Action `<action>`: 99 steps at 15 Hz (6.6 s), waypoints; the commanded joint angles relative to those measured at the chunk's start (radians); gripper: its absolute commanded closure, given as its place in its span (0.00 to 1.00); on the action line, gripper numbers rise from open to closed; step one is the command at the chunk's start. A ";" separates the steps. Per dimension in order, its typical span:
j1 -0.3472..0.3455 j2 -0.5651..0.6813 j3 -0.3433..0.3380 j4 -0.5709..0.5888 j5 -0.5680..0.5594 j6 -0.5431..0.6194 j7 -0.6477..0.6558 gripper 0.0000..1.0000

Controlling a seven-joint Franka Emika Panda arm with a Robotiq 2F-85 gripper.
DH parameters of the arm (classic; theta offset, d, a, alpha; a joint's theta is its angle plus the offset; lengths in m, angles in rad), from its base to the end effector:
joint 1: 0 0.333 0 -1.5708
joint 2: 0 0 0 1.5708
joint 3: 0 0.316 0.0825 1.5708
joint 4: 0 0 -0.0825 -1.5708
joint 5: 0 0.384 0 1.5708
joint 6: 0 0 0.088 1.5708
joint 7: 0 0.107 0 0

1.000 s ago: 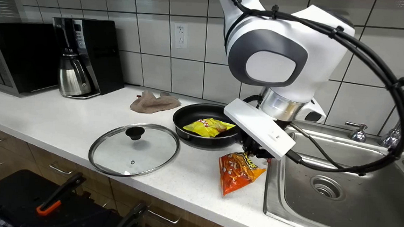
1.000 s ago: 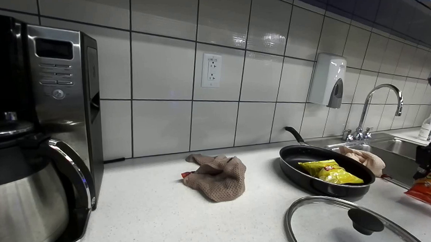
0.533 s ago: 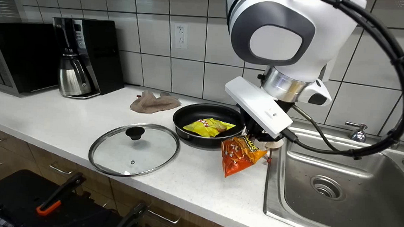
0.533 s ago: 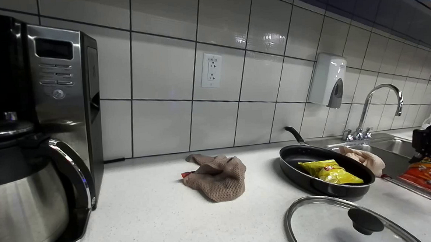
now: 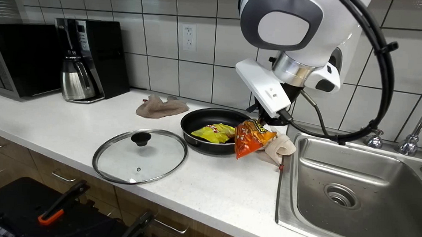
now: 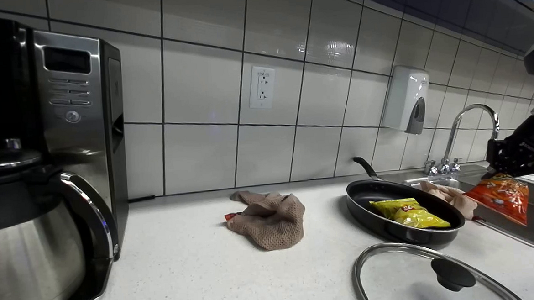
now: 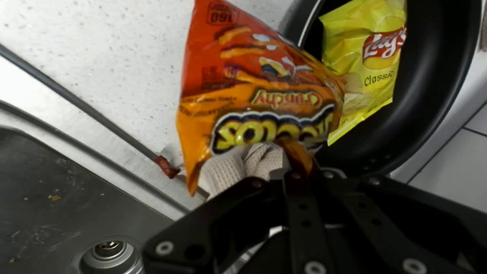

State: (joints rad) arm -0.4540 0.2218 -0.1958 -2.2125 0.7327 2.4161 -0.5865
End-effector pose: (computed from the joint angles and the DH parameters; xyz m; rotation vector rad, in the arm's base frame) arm 0.4397 -0.3295 0.2793 -2.6333 0.8412 -0.3509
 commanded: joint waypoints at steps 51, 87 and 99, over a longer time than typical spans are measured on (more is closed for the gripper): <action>0.141 0.351 0.107 0.412 0.097 0.000 0.273 1.00; 0.201 -0.121 0.121 -0.176 -0.188 0.161 0.044 0.00; 0.297 -0.189 0.119 -0.289 -0.202 0.156 0.009 0.00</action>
State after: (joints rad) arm -0.1697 0.0336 -0.0635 -2.5018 0.5327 2.5740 -0.5803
